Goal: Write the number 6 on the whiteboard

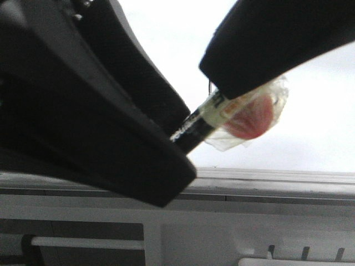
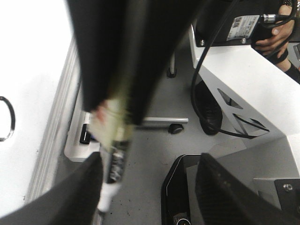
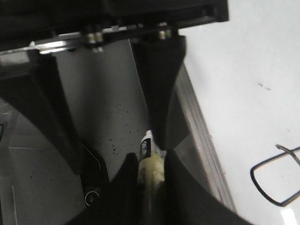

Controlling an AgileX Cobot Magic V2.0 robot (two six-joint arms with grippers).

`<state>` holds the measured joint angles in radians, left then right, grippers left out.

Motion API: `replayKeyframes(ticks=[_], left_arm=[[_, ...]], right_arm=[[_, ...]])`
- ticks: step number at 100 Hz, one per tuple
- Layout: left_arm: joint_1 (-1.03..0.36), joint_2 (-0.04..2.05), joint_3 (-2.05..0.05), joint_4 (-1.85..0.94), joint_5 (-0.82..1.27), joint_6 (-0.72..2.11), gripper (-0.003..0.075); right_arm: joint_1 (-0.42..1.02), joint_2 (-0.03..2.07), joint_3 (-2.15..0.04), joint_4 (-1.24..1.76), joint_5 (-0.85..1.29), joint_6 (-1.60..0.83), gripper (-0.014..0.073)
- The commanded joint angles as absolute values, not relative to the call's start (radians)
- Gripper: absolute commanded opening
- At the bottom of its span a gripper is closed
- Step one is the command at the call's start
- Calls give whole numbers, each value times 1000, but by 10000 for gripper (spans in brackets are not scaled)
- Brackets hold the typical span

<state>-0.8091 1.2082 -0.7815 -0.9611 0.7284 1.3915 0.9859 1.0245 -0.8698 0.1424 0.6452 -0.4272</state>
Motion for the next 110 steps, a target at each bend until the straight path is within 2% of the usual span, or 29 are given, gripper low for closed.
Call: replayKeyframes(ticks=[1,13,24,37,66,73,83,97,104,110], left_arm=[[-819,1204,-814,-1020,701,1392,389],[-819,1210,-817,-1024,701,1392,290],[-819,1212,-817,-1039,701,1392,126],[-819,1212,-817,-1053,701,1392,-20],[-819,1212,-817,-1062,725,1392,-19],[-819,1212,-817,-1062,725,1392,-19],[-819,1212,-817,-1062,734,1392,-19],[-819,1212,-817,-1064,754,1392,-19],[-819,1212,-817,-1064,764,1392,-19],[-819,1212,-817,-1066,764,1392,-19]], right_arm=[[1009,1015,-902,162,556,-439,-64],[1027,1015,-902,162,544,-439,-64],[1027,1015,-902,162,541,-439,-64],[1027,1015,-902,162,543,-439,-64],[1027,1015,-902,167,550,-439,-62],[1027,1015,-902,169,550,-439,-38],[1027,1015,-902,169,548,-439,92],[1025,1013,-902,167,546,-439,341],[1025,998,-902,159,546,-439,410],[1025,974,-902,159,546,-439,423]])
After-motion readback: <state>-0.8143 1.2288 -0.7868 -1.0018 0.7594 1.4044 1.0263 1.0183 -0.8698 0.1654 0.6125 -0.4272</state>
